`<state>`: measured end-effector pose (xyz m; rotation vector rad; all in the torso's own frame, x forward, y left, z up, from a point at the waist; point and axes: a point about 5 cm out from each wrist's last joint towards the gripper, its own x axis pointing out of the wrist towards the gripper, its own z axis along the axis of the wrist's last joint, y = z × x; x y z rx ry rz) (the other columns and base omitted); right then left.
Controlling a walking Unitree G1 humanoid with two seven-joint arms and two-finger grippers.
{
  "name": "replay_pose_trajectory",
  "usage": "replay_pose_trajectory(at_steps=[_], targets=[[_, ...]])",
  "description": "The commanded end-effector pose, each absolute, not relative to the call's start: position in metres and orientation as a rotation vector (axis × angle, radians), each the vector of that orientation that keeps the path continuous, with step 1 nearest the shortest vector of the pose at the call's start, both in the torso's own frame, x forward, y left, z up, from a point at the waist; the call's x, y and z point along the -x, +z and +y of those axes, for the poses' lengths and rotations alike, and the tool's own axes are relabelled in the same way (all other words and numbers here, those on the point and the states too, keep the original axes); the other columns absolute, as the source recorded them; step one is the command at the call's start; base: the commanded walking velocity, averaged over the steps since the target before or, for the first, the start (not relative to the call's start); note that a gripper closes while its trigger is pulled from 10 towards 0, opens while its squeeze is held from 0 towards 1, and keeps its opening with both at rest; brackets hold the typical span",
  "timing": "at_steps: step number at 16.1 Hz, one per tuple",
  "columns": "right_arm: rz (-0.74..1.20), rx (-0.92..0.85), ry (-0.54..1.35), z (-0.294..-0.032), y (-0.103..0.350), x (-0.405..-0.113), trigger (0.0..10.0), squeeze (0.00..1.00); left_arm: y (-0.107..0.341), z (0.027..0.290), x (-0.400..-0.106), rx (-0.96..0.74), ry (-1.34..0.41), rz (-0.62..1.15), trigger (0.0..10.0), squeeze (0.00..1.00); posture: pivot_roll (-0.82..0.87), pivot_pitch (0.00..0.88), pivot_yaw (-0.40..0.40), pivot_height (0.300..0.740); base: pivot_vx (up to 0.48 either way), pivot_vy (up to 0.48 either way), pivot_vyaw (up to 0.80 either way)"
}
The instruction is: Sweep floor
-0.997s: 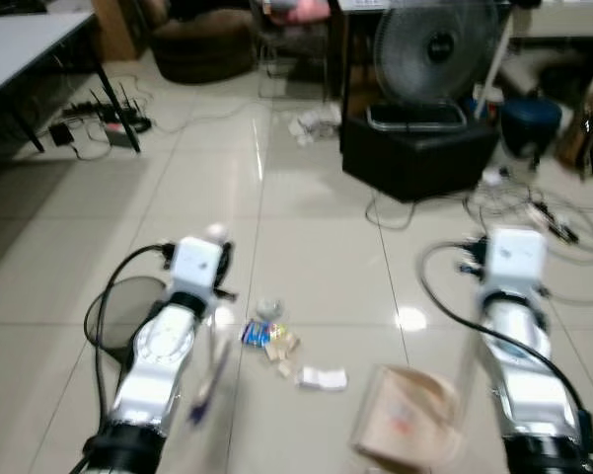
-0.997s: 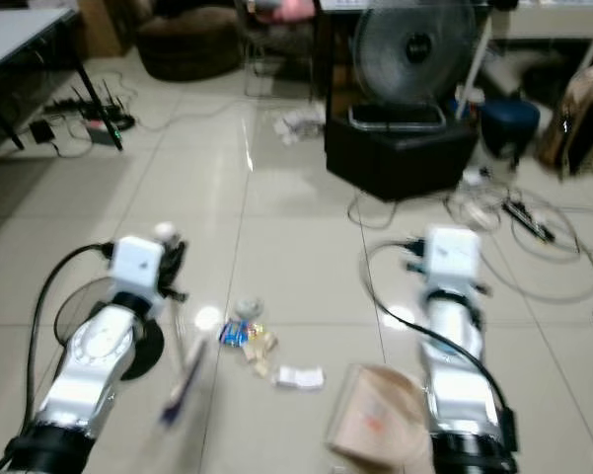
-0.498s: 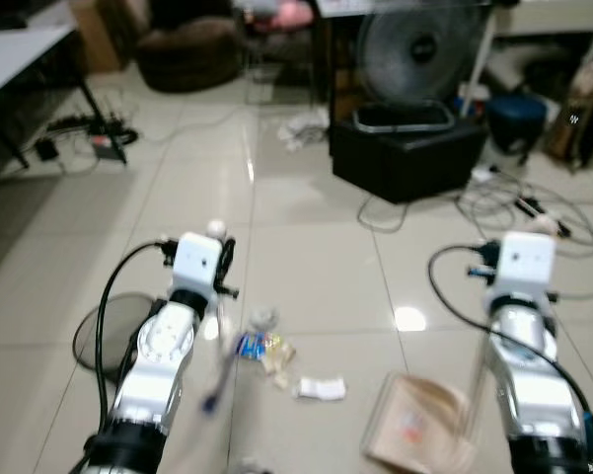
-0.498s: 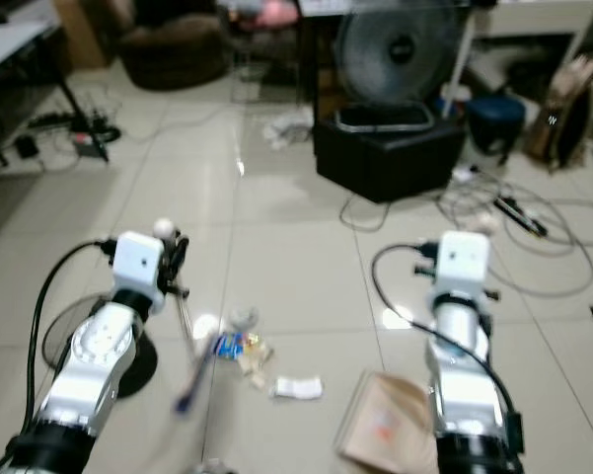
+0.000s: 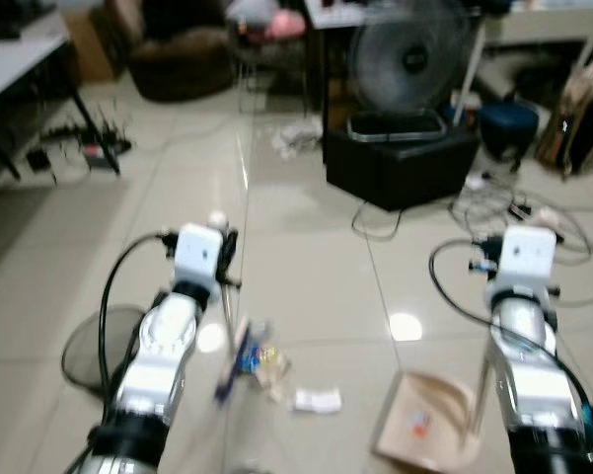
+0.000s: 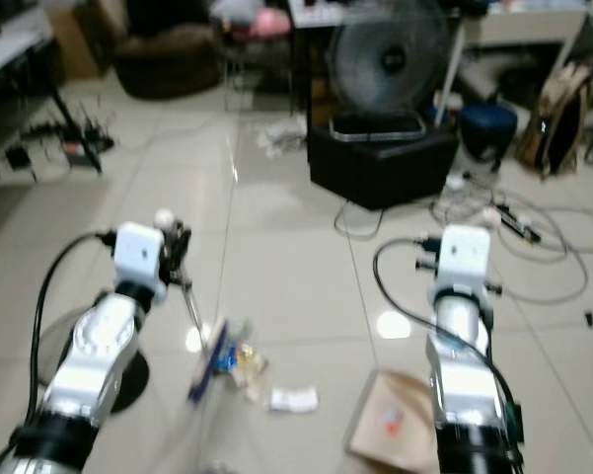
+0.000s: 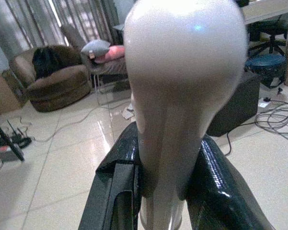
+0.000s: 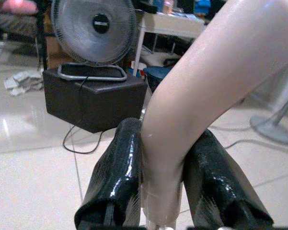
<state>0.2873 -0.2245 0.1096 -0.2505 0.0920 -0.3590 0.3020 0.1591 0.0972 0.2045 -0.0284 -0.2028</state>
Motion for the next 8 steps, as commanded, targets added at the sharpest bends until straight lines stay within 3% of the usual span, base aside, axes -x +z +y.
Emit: replay_pose_trajectory(at_steps=[1, 8], targets=[[0.029, 0.268, -0.331, -0.2178, 0.1215, -0.2940, 10.0, 0.00, 0.1058, 0.1671, -0.3059, -0.239, -0.181, -0.058, 10.0, 0.00, -0.02, 0.027, 0.060, 0.740, 0.296, 0.000, 0.00], [0.026, 0.304, -0.355, -0.2273, 0.1224, -0.2956, 10.0, 0.00, 0.1075, 0.1637, -0.3077, -0.235, -0.190, -0.065, 10.0, 0.00, -0.03, 0.046, 0.056, 0.740, 0.296, 0.000, 0.00]])
